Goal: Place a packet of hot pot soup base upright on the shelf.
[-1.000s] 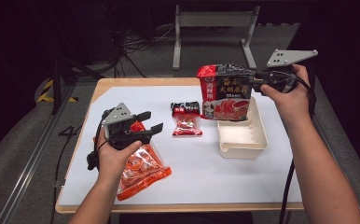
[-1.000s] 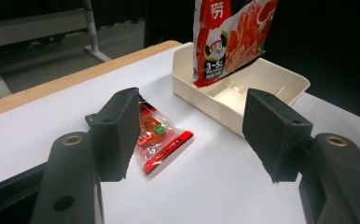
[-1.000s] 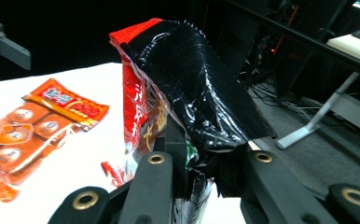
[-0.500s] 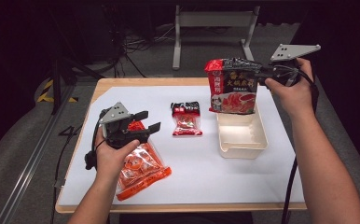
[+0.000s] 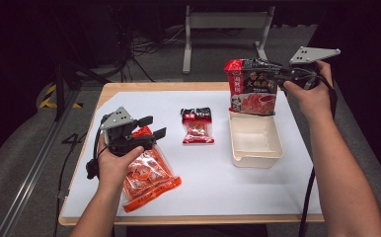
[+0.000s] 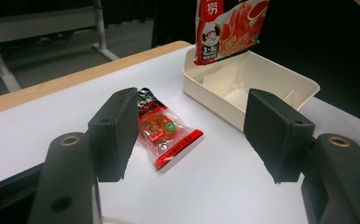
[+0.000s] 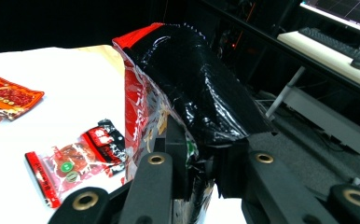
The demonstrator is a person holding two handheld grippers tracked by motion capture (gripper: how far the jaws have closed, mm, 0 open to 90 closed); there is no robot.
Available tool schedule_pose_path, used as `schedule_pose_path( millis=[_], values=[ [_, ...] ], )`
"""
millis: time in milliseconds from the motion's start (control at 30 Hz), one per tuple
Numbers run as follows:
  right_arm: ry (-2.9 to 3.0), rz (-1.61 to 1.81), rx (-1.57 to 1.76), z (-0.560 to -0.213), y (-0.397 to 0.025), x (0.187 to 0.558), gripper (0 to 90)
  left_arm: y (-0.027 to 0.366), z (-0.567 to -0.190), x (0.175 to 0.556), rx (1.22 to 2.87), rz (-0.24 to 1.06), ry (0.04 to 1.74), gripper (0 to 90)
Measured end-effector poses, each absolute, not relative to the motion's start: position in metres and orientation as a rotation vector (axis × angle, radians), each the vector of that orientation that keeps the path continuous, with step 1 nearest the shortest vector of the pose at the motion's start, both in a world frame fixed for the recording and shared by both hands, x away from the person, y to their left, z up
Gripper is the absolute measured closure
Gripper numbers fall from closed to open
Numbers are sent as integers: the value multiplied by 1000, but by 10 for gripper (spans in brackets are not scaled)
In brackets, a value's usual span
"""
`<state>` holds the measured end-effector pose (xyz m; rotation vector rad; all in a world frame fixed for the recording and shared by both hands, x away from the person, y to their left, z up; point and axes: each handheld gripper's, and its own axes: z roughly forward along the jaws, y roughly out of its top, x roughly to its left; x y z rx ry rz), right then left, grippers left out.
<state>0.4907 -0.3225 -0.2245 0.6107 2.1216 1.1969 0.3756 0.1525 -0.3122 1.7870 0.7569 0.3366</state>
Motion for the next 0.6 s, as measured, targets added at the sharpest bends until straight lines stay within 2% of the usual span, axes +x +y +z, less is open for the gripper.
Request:
schedule_pose_path(
  millis=[600],
  values=[
    [2142, 1190, 595, -242, -322, 505, 780, 169, -310, 368, 1764, 371, 793, 368]
  ],
)
